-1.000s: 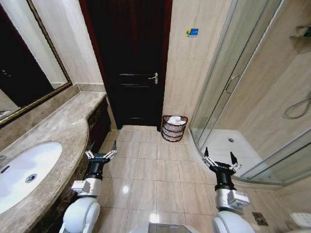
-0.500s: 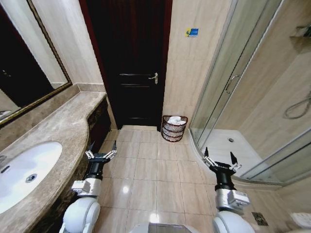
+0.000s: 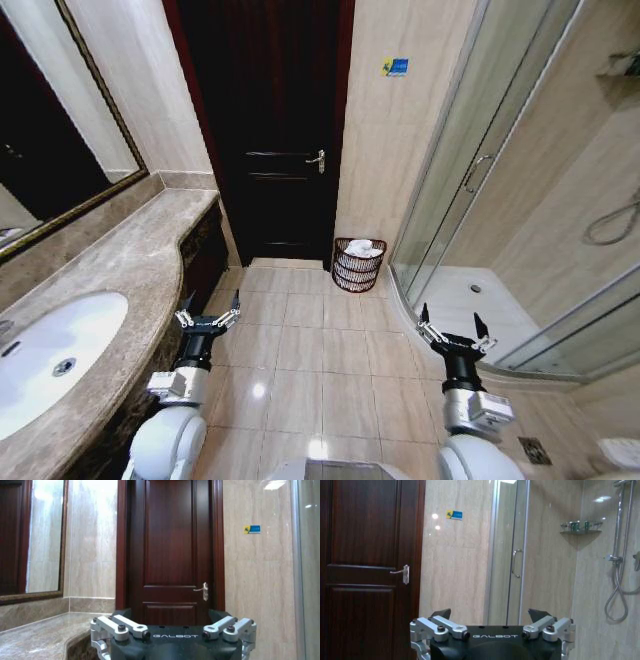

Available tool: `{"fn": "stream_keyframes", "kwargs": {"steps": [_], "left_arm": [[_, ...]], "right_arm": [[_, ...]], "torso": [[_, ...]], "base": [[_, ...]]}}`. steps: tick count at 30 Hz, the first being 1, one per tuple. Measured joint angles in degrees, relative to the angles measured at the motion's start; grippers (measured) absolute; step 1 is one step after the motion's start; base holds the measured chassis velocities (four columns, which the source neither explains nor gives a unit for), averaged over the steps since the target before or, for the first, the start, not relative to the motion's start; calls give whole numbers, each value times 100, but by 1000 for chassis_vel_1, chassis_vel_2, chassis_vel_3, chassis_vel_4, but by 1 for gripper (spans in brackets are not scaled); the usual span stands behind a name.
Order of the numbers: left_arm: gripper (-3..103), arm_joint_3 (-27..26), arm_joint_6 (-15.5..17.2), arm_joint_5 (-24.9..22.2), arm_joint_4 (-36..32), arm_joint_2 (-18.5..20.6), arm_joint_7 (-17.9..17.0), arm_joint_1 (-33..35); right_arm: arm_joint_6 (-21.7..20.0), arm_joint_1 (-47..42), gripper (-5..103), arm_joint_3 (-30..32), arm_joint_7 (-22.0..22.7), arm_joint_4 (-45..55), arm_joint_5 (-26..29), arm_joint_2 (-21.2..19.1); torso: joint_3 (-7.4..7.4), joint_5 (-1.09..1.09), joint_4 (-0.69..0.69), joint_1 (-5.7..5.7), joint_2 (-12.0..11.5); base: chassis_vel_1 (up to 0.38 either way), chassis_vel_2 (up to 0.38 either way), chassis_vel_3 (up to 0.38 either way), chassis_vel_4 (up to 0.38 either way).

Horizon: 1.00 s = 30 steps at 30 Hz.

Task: Discard the used towel into the hamper.

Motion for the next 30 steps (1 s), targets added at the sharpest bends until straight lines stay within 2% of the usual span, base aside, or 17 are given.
{"fn": "stream_keyframes", "kwargs": {"steps": [30], "left_arm": [[100, 0, 0, 0, 0, 0, 0, 0]], "right_arm": [[0, 0, 100, 0, 0, 0, 0, 0]], "torso": [[0, 0, 0, 0, 0]], "base": [[0, 0, 0, 0]]}}
